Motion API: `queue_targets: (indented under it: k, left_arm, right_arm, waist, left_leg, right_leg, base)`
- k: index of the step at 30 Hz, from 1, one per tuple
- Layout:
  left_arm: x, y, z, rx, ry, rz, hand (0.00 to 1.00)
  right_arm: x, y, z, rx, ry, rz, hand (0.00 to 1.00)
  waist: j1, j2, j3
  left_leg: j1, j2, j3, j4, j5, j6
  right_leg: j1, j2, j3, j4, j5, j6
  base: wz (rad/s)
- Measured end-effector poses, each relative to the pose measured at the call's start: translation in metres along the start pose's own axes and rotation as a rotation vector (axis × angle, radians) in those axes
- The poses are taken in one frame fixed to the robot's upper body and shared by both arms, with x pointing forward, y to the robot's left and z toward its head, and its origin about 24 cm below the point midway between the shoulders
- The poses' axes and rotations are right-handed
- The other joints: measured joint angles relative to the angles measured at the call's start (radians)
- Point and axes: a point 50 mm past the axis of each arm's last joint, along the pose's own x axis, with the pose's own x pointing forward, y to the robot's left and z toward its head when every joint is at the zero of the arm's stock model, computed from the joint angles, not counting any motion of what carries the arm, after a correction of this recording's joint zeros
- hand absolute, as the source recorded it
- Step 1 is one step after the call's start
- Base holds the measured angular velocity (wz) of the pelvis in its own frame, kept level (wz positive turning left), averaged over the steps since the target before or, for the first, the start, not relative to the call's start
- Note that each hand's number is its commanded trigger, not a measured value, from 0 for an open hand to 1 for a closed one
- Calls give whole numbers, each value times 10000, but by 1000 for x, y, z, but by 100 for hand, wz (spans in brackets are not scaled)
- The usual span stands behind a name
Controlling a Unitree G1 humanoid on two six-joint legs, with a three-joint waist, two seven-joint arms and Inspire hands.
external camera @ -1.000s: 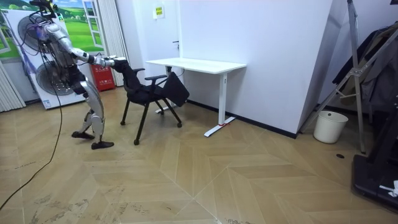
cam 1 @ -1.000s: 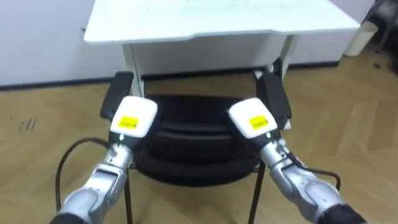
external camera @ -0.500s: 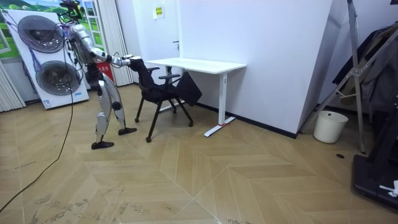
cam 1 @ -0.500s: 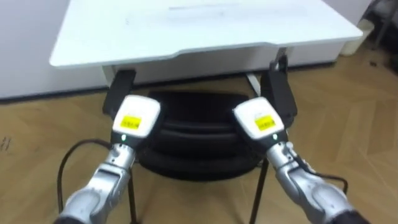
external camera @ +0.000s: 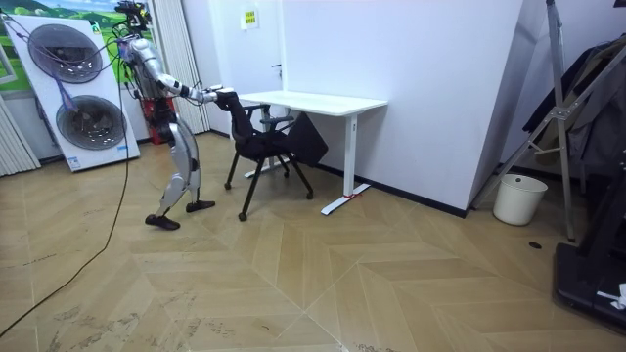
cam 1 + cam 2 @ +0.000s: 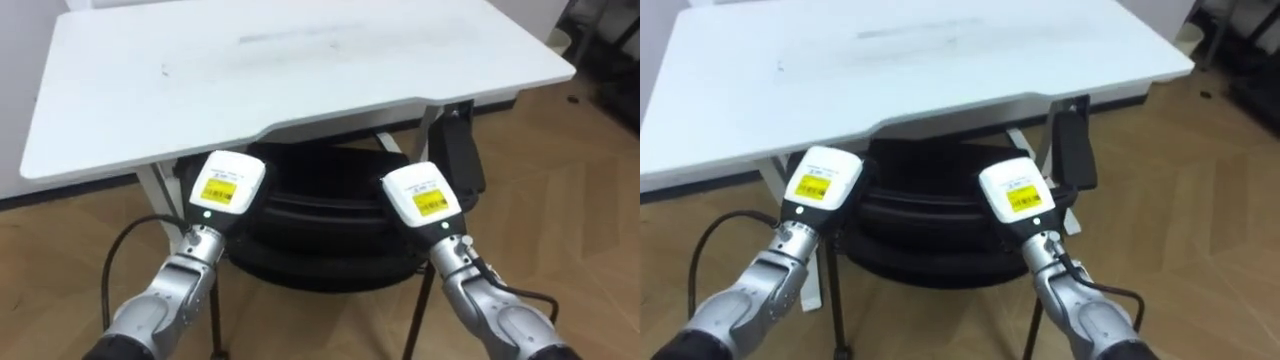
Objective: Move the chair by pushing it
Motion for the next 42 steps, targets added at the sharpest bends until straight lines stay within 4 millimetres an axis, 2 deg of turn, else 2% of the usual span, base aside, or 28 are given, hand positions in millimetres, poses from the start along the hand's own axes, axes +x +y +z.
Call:
queue_targets:
  k: [2,3,4,5,6,7,8,9,12,14,18,20,22,25,27,29,30,31,32,33,34,35,36,37,38,39,40,42]
  left_arm:
    - [-3,-3,-1,-72,0,-105,100]
    - [-5,-4,-1,-107,-9,-101,100]
    - [-6,-4,0,-148,-53,-8,100]
    - [-6,-3,0,-137,-80,48,100]
    - [-6,-4,1,-139,-75,77,100]
    - [-6,-4,1,-169,-48,110,100]
    - [-6,-4,2,-196,-62,149,100]
    - [-5,-3,5,-249,-85,270,100]
    - [-6,-3,16,-399,-74,477,100]
    - [-4,-1,17,-324,-20,561,100]
    - [-4,2,7,-168,202,555,100]
    - [-7,1,-1,-10,270,440,100]
    - [-7,2,-3,59,274,362,100]
    - [-8,-1,-2,45,154,155,100]
    - [-8,-1,0,50,85,152,100]
    - [-9,-3,3,-3,40,143,100]
    - [-9,-3,5,-24,33,198,100]
    - [-11,-4,8,-83,89,191,100]
    - [-13,-6,8,-111,177,170,100]
    - [-14,-6,8,-138,213,247,100]
    - [-12,-4,7,-140,156,327,100]
    - [-10,-3,7,-191,191,442,100]
    - [-13,-5,9,-281,255,354,95]
    - [-17,-8,9,-329,280,307,76]
    - [-18,-8,9,-344,299,338,27]
    - [-21,-7,8,-321,322,413,0]
    - [-25,-6,5,-200,336,542,0]
    - [-24,-4,4,-157,338,615,0]
  right_arm:
    - [-1,1,3,1,-65,44,100]
    - [-3,2,4,40,-70,43,100]
    - [-5,1,5,39,-73,-21,100]
    - [-6,1,5,17,-74,-62,100]
    - [-8,0,4,-122,-142,-164,100]
    - [-9,-1,2,-210,-122,-205,100]
    - [-9,-2,1,-248,-120,-211,100]
    - [-8,-3,0,-206,-121,-264,100]
    - [-9,-8,-11,-341,-205,-165,100]
    - [-7,-10,-11,-351,-199,-155,100]
    - [-4,-9,-4,-192,-295,28,100]
    - [-3,-7,3,-24,-416,228,100]
    - [-4,-4,5,139,-588,422,100]
    - [-10,-1,6,221,-603,551,100]
    - [-13,-1,5,229,-600,565,100]
    - [-16,0,2,176,-542,595,100]
    - [-16,-1,1,152,-545,593,100]
    - [-16,0,2,149,-542,668,100]
    - [-16,1,2,135,-562,727,100]
    - [-16,-1,3,16,-631,623,100]
    - [-18,-5,4,-35,-670,449,100]
    - [-18,-8,3,-124,-729,352,100]
    - [-19,-8,3,-213,-741,408,85]
    - [-19,-7,4,-275,-765,478,75]
    - [-19,-7,4,-299,-774,486,34]
    - [-20,-6,3,-327,-817,500,0]
    - [-20,-5,6,-218,-812,446,0]
    - [-20,-3,7,-94,-749,427,0]
  waist:
    - [-162,123,2]
    - [-291,126,2]
    - [-326,90,-20]
    - [-372,57,-36]
    - [-557,48,-58]
    - [-608,12,-126]
    - [-618,29,-130]
    - [-646,16,-138]
    - [-736,176,-250]
    - [-710,105,-230]
    - [-688,-167,-184]
    - [-679,-372,-183]
    - [-635,-528,-152]
    - [-754,-505,-131]
    - [-755,-514,-132]
    - [-754,-522,-141]
    - [-715,-560,-172]
    - [-520,-468,-181]
    - [-447,-342,-266]
    - [-537,-356,-264]
    - [-684,-791,-290]
    - [-767,-876,-265]
    - [-619,-718,-303]
    - [-462,-653,-281]
    - [-339,-532,-310]
    - [-153,-504,-309]
    - [-165,-553,-312]
    - [-294,-732,-274]
  left_leg:
    - [239,131,-260,-33,-203,-107]
    - [334,194,-494,-51,-317,-176]
    - [385,238,-712,-35,-428,-316]
    - [396,236,-855,-10,-480,-384]
    - [432,277,-1247,96,-602,-548]
    - [504,345,-1439,123,-622,-823]
    - [536,413,-1530,98,-652,-911]
    - [655,530,-1749,-62,-664,-1073]
    - [798,920,-2242,-669,-468,-1416]
    - [899,1062,-2287,-981,-225,-1557]
    - [875,1454,-2275,-805,-125,-1735]
    - [650,1557,-2175,-128,-133,-1747]
    - [-34,1842,-1647,1350,-165,-1798]
    - [-526,2231,-1134,2347,-104,-1800]
    - [-674,2294,-1080,2374,-14,-1799]
    - [-803,2161,-931,1877,80,-1787]
    - [-931,1892,-852,1095,193,-1750]
    - [-997,1665,-989,567,469,-1662]
    - [-986,1784,-1070,325,513,-1701]
    - [-1085,1746,-1057,271,526,-1711]
    - [-1287,1371,-922,610,496,-1696]
    - [-1432,1193,-945,835,505,-1734]
    - [-1459,1112,-1084,817,517,-1731]
    - [-1508,1064,-1083,521,625,-1704]
    - [-1538,998,-1086,374,721,-1624]
    - [-1531,901,-1253,122,1094,-1432]
    - [-1519,856,-1449,73,1355,-1567]
    - [-1440,669,-1579,-34,1438,-1546]
  right_leg:
    - [-216,356,132,-1555,4,-26]
    - [-228,508,286,-2950,120,-68]
    - [-208,764,646,-4537,481,-92]
    - [-175,868,844,-5278,726,-66]
    - [44,1113,1221,-6148,1418,24]
    - [278,1331,1265,-6212,1615,-153]
    - [346,1361,1102,-6215,1662,-212]
    - [460,1410,799,-6239,1966,-452]
    - [680,1630,184,-6392,1765,-675]
    - [737,1711,-101,-6362,1638,-864]
    - [940,1801,-708,-6191,1095,-1283]
    - [1103,1770,-1039,-6114,941,-1459]
    - [1313,1783,-1509,-6061,764,-1633]
    - [1644,1810,-2199,-6080,549,-1771]
    - [1668,1772,-2470,-6088,497,-1793]
    - [1670,1752,-2630,-6150,401,-1651]
    - [1666,1750,-2735,-6248,492,-1486]
    - [1633,1733,-2765,-6286,561,-1025]
    - [1538,1812,-2614,-6118,545,-488]
    - [1153,1660,-1552,-4650,133,-493]
    - [1225,1443,321,-3802,-1189,-233]
    - [1118,1560,555,-3704,-1228,-729]
    - [1138,1555,523,-3827,-1217,-820]
    - [1236,1439,278,-4148,-1169,-748]
    - [1281,1343,60,-4291,-1109,-656]
    - [1359,1134,-454,-4470,-987,-467]
    - [1419,996,-794,-4539,-868,-285]
    - [1512,887,-875,-4551,-823,-261]
  base:
    - [33]
    - [51]
    - [54]
    - [67]
    - [75]
    - [74]
    - [56]
    - [51]
    - [48]
    - [36]
    - [41]
    - [25]
    - [34]
    - [52]
    - [37]
    - [20]
    - [-11]
    - [-28]
    - [-20]
    - [44]
    - [70]
    - [47]
    - [-25]
    - [-54]
    - [-68]
    - [-54]
    - [-22]
    - [16]
